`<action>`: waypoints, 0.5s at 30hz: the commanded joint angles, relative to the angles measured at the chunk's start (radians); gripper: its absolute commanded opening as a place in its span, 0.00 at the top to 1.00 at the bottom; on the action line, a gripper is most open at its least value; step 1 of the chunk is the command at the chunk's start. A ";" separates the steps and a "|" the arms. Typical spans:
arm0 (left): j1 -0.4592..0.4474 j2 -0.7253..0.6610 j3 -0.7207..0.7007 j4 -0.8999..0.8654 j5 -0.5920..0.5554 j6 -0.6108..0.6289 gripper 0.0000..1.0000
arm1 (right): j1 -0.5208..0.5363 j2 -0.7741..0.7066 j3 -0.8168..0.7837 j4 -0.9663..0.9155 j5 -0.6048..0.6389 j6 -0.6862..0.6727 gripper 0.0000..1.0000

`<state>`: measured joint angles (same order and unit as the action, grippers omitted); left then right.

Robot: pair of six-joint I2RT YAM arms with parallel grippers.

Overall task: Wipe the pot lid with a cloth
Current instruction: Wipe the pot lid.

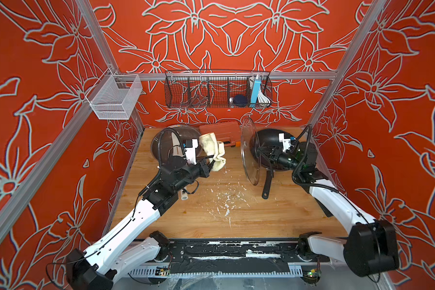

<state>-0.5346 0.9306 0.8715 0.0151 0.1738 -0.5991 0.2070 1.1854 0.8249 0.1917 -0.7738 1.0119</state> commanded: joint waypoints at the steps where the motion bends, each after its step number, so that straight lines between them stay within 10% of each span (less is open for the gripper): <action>1: 0.001 -0.022 0.101 -0.154 -0.033 0.122 1.00 | 0.027 -0.084 0.102 -0.172 0.127 -0.259 1.00; 15: -0.163 0.136 0.294 -0.311 -0.143 0.218 1.00 | 0.226 -0.162 0.221 -0.486 0.591 -0.715 1.00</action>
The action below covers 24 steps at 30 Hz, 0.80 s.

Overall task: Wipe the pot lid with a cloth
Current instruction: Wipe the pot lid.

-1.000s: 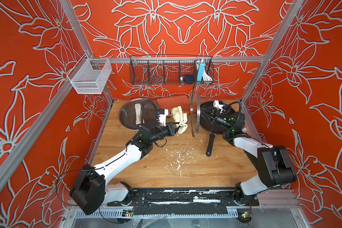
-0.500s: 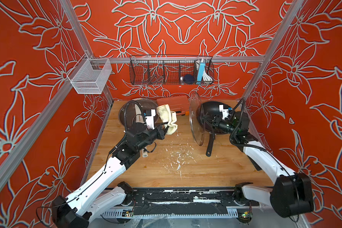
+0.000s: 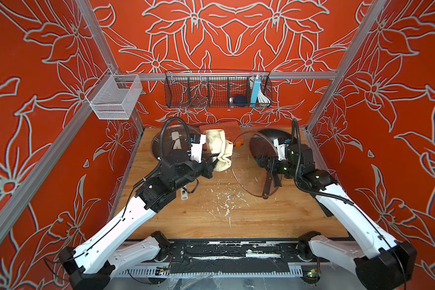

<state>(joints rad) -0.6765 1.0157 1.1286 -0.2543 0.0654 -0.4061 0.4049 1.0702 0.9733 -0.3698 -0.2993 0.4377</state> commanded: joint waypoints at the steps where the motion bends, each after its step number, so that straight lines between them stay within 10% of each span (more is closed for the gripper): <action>1: -0.029 0.071 0.051 -0.053 -0.036 0.023 1.00 | 0.042 -0.050 0.074 0.072 0.144 -0.164 1.00; 9: -0.063 0.186 0.119 -0.130 -0.064 0.025 1.00 | 0.142 -0.094 0.009 0.175 0.370 -0.351 1.00; 24: -0.096 0.374 0.234 -0.224 -0.125 0.057 1.00 | 0.186 -0.142 -0.050 0.281 0.423 -0.471 1.00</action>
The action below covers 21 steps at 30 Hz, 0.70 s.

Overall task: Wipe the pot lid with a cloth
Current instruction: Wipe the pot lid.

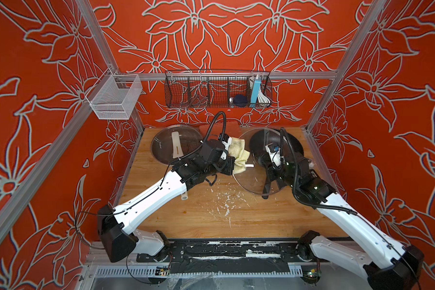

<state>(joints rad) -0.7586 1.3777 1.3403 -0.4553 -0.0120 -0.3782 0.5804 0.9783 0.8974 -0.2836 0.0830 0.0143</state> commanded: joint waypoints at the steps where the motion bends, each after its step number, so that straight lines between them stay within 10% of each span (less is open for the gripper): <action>1: -0.016 0.017 0.018 -0.012 -0.048 0.035 1.00 | 0.012 -0.048 0.026 0.194 0.042 -0.050 1.00; 21: -0.043 0.072 0.028 0.043 -0.117 0.059 1.00 | 0.030 -0.054 0.022 0.179 0.058 -0.074 1.00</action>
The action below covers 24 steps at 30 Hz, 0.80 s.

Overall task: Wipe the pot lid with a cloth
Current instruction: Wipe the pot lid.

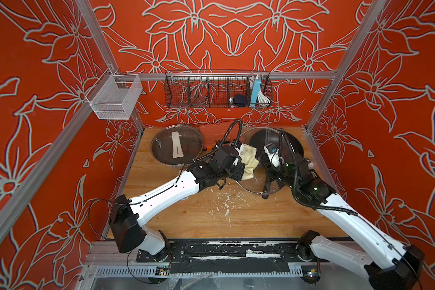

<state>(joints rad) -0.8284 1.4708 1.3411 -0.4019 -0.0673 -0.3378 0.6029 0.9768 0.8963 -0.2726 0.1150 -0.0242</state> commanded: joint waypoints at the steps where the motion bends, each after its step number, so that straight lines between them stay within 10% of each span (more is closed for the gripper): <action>1: 0.037 -0.023 0.027 -0.012 -0.062 0.019 1.00 | 0.008 -0.052 0.023 0.167 0.026 -0.038 1.00; 24: 0.062 0.022 0.092 -0.040 -0.050 0.039 1.00 | 0.058 -0.069 -0.002 0.197 0.015 -0.093 1.00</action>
<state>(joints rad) -0.8036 1.5085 1.4269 -0.4320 -0.0822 -0.3096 0.6514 0.9634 0.8749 -0.2611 0.1081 -0.0814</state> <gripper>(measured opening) 0.061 0.334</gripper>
